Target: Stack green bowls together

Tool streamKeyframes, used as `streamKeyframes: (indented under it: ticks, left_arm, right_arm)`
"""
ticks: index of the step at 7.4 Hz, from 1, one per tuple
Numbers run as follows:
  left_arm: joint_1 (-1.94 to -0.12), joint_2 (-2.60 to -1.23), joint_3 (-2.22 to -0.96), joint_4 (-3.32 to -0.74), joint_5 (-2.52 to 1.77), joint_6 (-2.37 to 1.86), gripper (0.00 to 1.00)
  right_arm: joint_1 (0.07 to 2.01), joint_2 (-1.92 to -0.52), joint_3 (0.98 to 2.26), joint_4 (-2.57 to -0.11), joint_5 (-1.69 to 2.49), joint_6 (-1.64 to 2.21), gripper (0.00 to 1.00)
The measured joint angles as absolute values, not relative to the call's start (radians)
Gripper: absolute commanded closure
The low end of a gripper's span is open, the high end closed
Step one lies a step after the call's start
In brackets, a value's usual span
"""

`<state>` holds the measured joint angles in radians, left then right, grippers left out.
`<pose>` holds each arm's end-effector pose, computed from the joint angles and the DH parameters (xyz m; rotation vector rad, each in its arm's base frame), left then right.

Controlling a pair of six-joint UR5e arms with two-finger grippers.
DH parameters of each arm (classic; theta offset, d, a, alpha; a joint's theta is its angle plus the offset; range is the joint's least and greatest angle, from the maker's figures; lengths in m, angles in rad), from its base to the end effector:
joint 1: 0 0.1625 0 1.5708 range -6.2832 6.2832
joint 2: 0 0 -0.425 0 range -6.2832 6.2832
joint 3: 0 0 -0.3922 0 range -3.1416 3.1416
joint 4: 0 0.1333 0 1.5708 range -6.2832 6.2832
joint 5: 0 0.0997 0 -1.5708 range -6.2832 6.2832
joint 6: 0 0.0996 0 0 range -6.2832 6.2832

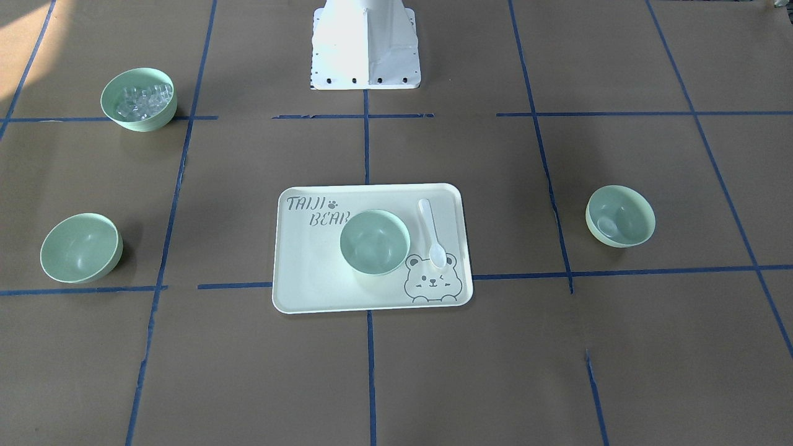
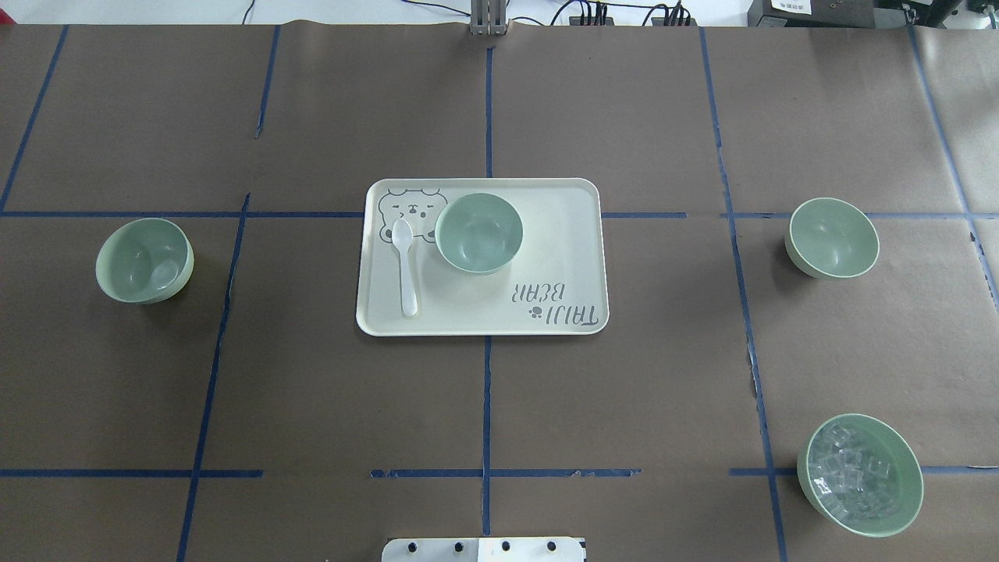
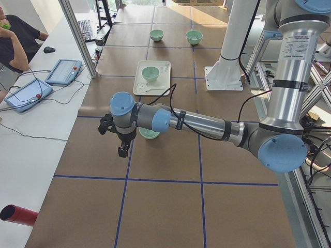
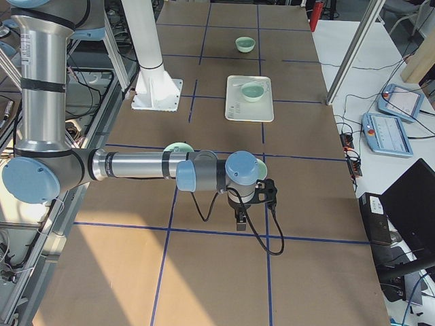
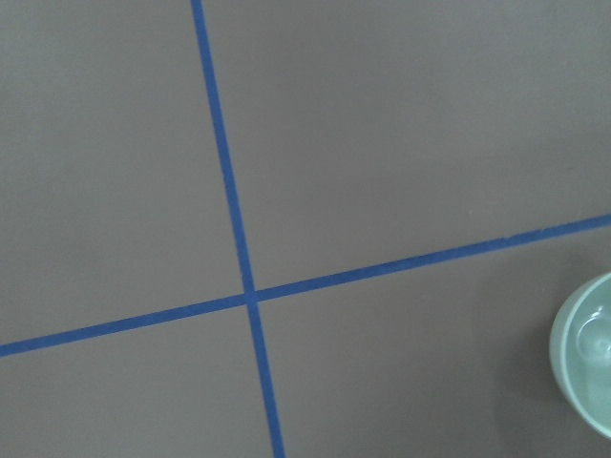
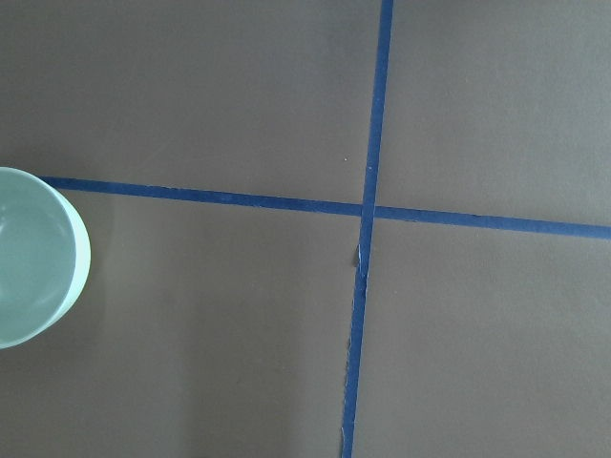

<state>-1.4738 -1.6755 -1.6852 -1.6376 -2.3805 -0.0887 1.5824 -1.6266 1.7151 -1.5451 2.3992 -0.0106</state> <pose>-0.0084 -0.5456 0.5377 0.1944 0.8257 0.1235 0.0654 -0.4730 0.6077 0.1168 -0.8262 -0.0464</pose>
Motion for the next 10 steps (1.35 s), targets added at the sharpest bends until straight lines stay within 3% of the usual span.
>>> streamKeyframes:
  ticks: [6,10]
  left_arm:
    - [-1.159,-1.565,-1.691,-2.173,-2.275,-0.832,0.02]
    - [-0.968,-1.547,-1.667,-2.272,-2.094,-1.046,0.02]
  right_arm:
    - [1.579,-1.614,1.694,-1.511,2.393,-0.008,0.00]
    - [1.578,-1.614,1.698,-1.465,2.401,0.071,0.00]
